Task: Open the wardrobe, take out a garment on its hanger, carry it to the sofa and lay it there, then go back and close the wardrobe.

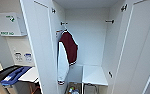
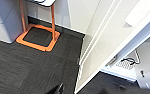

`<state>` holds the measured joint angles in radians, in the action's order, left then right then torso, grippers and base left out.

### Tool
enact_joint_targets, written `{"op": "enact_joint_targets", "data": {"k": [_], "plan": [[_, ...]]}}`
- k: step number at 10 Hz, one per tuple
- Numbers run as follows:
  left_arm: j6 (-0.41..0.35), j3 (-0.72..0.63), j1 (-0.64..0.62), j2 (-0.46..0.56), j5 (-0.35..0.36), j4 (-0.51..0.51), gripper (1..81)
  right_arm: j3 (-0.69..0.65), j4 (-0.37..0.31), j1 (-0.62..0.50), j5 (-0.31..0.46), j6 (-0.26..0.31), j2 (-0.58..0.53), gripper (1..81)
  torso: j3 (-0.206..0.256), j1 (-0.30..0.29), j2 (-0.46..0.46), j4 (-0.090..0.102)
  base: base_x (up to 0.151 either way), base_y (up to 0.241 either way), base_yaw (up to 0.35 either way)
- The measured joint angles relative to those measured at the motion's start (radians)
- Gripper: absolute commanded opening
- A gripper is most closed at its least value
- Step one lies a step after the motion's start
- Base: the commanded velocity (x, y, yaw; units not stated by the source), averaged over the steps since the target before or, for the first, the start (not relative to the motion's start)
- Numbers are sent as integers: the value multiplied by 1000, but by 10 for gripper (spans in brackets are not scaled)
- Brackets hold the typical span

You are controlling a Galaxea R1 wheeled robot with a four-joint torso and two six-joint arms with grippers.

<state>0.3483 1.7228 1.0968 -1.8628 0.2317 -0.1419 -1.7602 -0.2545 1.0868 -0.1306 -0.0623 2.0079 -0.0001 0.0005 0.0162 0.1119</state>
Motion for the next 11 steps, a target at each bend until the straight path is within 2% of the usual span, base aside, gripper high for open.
{"op": "enact_joint_targets", "data": {"k": [3, 8, 11], "plan": [[45, 10, -216, 48, -64, 0, 811, -1, -16, -162, 56, -19, -54, 811, 0, 1, 0, 0, 0, 0, 0], [70, 26, -586, 83, -314, 0, 811, -47, -85, -405, 201, -31, -150, 811, -2, 2, -1, 0, 0, 0, 0], [75, 81, -767, 44, -468, 77, 811, -62, -175, -522, 311, -33, -164, 811, -2, 2, -2, 0, 0, 0, 0]]}}
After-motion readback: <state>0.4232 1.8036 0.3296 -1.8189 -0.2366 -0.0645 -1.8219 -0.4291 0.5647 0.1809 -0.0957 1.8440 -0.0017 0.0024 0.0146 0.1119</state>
